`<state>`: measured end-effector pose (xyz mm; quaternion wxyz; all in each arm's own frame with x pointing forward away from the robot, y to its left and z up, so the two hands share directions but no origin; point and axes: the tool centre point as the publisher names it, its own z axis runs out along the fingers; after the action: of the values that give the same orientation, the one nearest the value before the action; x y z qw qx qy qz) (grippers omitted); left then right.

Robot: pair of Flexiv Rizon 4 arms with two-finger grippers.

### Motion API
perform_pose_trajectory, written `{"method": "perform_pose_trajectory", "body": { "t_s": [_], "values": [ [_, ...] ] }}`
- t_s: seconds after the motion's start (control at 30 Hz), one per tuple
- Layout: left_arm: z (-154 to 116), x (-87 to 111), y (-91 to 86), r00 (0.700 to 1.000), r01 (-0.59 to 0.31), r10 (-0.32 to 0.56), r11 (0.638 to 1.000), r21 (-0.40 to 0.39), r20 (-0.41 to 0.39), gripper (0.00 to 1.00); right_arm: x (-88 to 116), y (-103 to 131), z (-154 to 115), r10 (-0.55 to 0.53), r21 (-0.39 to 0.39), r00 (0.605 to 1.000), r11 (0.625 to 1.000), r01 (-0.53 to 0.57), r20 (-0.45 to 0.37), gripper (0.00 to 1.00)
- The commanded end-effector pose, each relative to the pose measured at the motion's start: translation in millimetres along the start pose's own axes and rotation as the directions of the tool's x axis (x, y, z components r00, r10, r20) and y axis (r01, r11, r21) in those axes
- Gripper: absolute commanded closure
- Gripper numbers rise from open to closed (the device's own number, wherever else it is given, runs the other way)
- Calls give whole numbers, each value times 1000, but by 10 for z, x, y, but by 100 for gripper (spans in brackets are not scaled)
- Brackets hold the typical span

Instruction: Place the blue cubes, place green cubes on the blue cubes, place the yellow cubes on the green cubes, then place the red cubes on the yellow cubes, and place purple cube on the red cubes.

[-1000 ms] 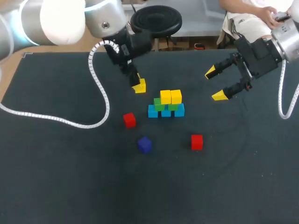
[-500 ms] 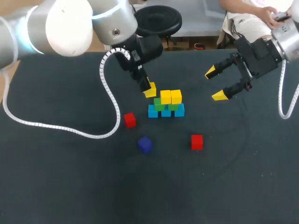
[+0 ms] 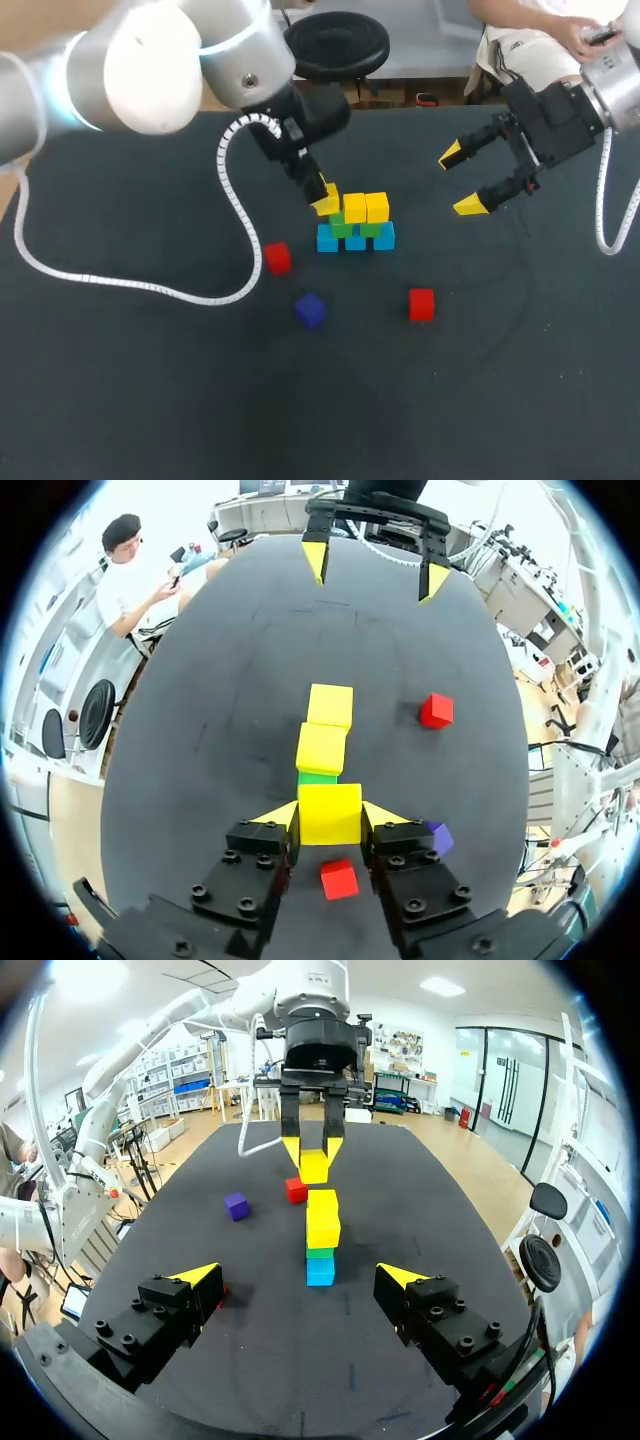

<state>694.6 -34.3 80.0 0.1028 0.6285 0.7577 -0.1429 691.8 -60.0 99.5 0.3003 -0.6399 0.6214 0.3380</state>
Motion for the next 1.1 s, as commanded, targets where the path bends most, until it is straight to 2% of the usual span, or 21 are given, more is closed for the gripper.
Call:
{"method": "perform_pose_trajectory", "body": {
  "t_s": [0.03, 0.67, 0.83, 1.1],
  "values": [
    [52, -17, 45, 1000, -1, 1, 1000, 14, -3, 100, 1, 2, 0, -1, 1, 1000, 1000, 1, 1, 0],
    [171, 0, 93, 1000, -12, 12, 999, 46, -5, 100, 1, 2, 0, -1, 1, 1000, 1000, 1, 1, 0],
    [185, -24, 100, 999, -50, 50, 997, 61, -12, 100, 1, 2, 0, -1, 1, 1000, 1000, 1, 1, 0],
    [181, -23, 99, 998, -59, 61, 996, 69, -17, 100, 1, 2, 0, -1, 1, 1000, 1000, 1, 1, 0]
  ]
}}
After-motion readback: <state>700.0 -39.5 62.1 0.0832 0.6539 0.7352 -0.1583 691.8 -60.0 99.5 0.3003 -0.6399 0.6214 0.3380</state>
